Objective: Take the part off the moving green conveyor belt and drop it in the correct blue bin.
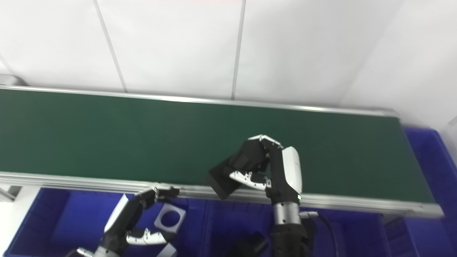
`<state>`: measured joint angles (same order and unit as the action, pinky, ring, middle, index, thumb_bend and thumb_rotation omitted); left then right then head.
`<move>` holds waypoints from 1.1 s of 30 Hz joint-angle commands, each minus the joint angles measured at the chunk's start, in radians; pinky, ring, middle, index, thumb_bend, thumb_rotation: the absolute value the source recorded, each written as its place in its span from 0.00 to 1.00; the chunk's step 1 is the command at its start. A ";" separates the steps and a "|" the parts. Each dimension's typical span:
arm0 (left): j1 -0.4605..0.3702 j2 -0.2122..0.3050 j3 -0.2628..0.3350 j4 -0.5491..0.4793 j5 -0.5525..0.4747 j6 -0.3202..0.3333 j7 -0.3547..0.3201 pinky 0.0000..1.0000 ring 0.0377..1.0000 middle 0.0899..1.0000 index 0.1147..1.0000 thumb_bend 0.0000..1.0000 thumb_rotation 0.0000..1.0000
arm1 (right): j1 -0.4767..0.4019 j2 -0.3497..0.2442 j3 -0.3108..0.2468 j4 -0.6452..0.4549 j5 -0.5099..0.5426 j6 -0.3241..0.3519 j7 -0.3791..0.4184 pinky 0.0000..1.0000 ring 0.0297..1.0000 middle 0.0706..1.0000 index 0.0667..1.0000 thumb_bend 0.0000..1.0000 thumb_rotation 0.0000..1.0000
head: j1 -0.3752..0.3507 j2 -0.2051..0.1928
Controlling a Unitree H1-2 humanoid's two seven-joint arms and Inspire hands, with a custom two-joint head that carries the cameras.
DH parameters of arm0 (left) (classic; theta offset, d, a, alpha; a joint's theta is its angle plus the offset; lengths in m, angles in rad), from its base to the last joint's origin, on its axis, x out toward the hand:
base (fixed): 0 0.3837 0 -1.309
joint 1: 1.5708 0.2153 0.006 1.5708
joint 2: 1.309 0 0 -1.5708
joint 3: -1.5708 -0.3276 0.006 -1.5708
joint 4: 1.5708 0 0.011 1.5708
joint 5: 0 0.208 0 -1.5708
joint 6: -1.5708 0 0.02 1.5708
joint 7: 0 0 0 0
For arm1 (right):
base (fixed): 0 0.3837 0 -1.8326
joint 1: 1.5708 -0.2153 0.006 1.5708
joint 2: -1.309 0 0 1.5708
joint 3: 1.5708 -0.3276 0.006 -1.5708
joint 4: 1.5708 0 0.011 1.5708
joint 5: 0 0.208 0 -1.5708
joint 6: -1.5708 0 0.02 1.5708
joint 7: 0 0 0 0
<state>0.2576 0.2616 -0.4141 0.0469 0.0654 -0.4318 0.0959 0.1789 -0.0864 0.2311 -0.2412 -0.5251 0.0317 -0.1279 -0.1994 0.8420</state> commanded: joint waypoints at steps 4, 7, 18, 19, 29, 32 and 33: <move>0.009 -0.019 0.049 -0.037 -0.044 -0.038 -0.063 0.63 0.69 0.71 0.62 0.81 0.36 | 0.036 -0.058 -0.027 0.014 0.056 -0.059 0.032 0.20 0.37 0.44 0.46 0.51 0.00 | -0.001 0.018; 0.015 -0.028 0.075 -0.041 -0.044 -0.038 -0.090 0.63 0.69 0.71 0.63 0.81 0.36 | 0.048 -0.076 -0.033 0.027 0.058 -0.052 0.044 0.22 0.38 0.46 0.46 0.51 0.00 | -0.003 0.024; 0.023 -0.043 0.140 -0.062 -0.038 -0.037 -0.150 0.62 0.69 0.71 0.63 0.83 0.40 | 0.048 -0.134 -0.011 0.033 -0.080 0.081 0.140 0.28 0.38 0.45 0.46 0.51 0.00 | -0.018 0.069; 0.023 -0.044 0.144 -0.063 -0.040 -0.037 -0.155 0.62 0.70 0.71 0.63 0.83 0.40 | 0.046 -0.137 -0.006 0.035 -0.097 0.093 0.147 0.29 0.39 0.46 0.46 0.51 0.00 | -0.020 0.073; 0.021 -0.055 0.178 -0.065 -0.050 -0.036 -0.202 0.61 0.69 0.71 0.63 0.84 0.39 | 0.041 -0.152 0.038 0.002 -0.269 0.215 0.233 0.53 0.59 0.52 0.42 0.51 0.00 | -0.036 0.079; 0.021 -0.058 0.186 -0.062 -0.056 -0.036 -0.215 0.61 0.69 0.71 0.63 0.84 0.39 | 0.049 -0.155 0.045 -0.024 -0.310 0.258 0.276 0.67 0.71 0.68 0.46 0.51 0.13 | -0.037 0.080; 0.021 -0.060 0.188 -0.062 -0.059 -0.036 -0.220 0.61 0.69 0.72 0.63 0.84 0.38 | 0.055 -0.156 0.047 -0.039 -0.325 0.276 0.294 0.69 0.72 0.70 0.46 0.51 0.14 | -0.038 0.079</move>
<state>0.2849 0.2026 -0.2356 0.0122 0.0218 -0.4319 -0.1157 0.2362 -0.2347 0.2780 -0.2276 -0.8239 0.2826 0.1533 -0.2362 0.9219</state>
